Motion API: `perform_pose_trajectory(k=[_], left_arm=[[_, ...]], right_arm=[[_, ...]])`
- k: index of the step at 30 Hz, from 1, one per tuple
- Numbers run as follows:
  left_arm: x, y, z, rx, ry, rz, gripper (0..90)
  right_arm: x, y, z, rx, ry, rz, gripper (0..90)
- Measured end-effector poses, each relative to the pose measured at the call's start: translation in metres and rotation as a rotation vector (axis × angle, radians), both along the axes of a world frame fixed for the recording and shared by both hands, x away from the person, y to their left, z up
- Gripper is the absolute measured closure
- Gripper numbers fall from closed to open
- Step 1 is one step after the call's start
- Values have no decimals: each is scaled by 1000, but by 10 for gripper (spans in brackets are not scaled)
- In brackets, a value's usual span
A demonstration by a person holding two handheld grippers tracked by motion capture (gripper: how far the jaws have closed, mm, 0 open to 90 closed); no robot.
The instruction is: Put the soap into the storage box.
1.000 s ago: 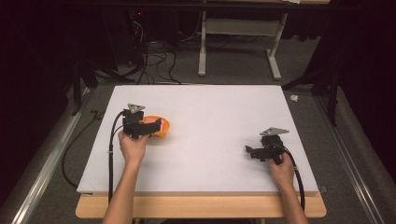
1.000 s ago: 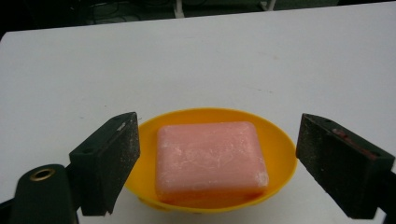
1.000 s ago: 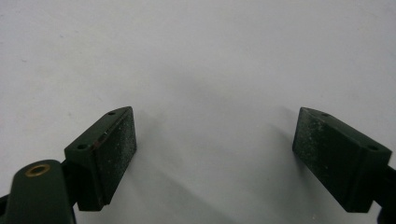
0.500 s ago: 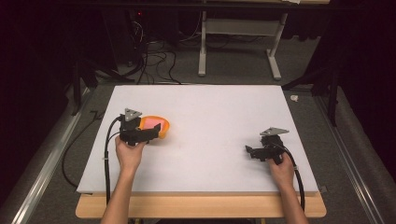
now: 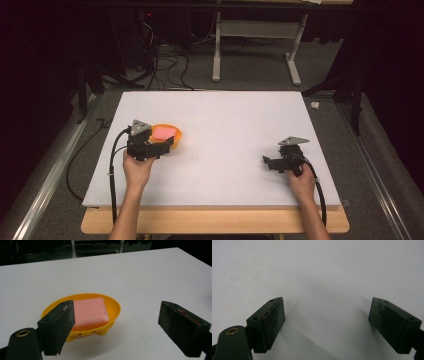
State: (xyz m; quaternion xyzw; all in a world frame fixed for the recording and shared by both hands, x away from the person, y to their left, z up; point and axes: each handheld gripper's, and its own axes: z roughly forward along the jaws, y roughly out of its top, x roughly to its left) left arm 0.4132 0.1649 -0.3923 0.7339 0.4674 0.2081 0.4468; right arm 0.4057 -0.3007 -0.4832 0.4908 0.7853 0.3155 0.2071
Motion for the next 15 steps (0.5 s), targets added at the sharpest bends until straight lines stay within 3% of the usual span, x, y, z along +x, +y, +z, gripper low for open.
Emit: perform_pose_trajectory(k=[10, 15], left_arm=[[-11, -13, 0, -26, -12, -60, 150], [-13, -19, -2, -14, -8, -81, 150]], right_arm=[[0, 0, 0, 0, -1, -1, 142], [0, 0, 0, -2, 0, 1, 142]])
